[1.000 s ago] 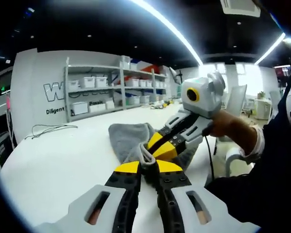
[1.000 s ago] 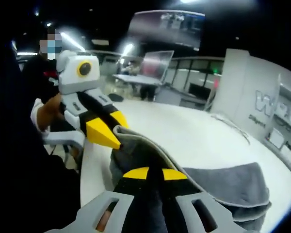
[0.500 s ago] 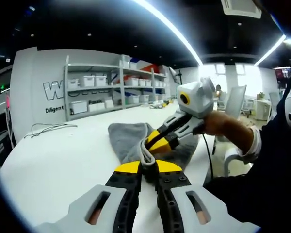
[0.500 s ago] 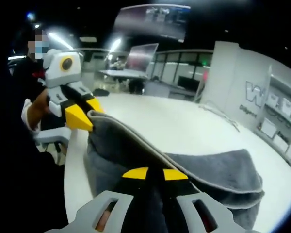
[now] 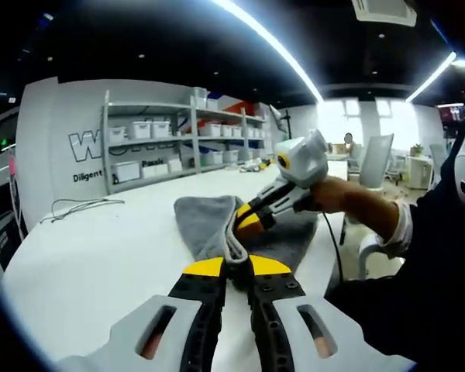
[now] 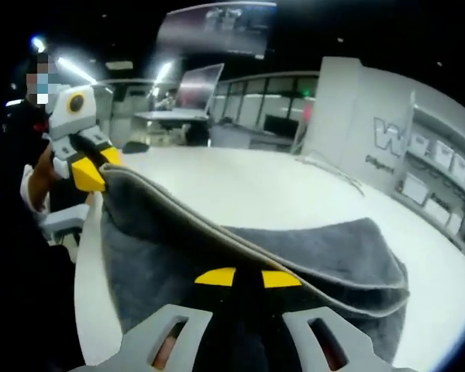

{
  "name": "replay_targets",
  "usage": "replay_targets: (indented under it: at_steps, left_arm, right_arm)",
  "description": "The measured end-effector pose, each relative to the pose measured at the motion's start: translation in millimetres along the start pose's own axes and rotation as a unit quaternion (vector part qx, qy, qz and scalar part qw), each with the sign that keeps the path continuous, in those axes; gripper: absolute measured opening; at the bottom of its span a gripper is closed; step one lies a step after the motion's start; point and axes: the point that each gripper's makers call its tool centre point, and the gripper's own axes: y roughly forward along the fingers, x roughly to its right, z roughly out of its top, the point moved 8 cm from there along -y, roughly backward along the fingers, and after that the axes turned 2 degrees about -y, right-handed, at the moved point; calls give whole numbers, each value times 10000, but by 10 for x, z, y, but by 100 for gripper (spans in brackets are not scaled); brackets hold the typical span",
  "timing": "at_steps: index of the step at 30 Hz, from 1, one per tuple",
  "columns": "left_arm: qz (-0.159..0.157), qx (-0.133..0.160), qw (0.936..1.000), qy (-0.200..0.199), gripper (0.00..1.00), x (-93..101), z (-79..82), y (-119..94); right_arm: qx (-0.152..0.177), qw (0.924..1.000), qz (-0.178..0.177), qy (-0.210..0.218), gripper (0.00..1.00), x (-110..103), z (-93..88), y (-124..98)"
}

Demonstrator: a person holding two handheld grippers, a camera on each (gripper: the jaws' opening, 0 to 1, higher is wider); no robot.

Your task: Open the folded towel by lifting each exposed corner and separating the folded layers until the towel lies flat within the target outline without major curled edges

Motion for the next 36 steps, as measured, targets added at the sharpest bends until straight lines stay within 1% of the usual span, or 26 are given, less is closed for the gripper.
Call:
replay_targets:
  at_steps: [7, 11, 17, 20, 22, 29, 33, 36]
  left_arm:
    - [49, 15, 10000, 40, 10, -18, 20, -25]
    - [37, 10, 10000, 81, 10, 0, 14, -21]
    - [23, 11, 10000, 85, 10, 5, 4, -26]
    - [28, 5, 9999, 103, 10, 8, 1, -30]
    - [27, 4, 9999, 116, 10, 14, 3, -30]
    - [26, -7, 9999, 160, 10, 21, -1, -38]
    - [30, -13, 9999, 167, 10, 14, -8, -45]
    - [33, -18, 9998, 176, 10, 12, -9, -48]
  right_arm:
    - [-46, 9999, -117, 22, 6, 103, -23, 32]
    - [-94, 9996, -247, 24, 6, 196, -38, -33]
    - [-279, 9980, -544, -148, 10, 371, -90, -143]
    - [-370, 9965, -663, -347, 10, 434, -105, -170]
    - [-511, 9950, -713, -481, 10, 471, -127, -175]
    - [-809, 9885, -961, -840, 13, 594, -199, -180]
    - [-1053, 9805, -1143, -1207, 15, 657, -255, -194]
    - [-1246, 9716, -1314, -1523, 17, 709, -282, -210]
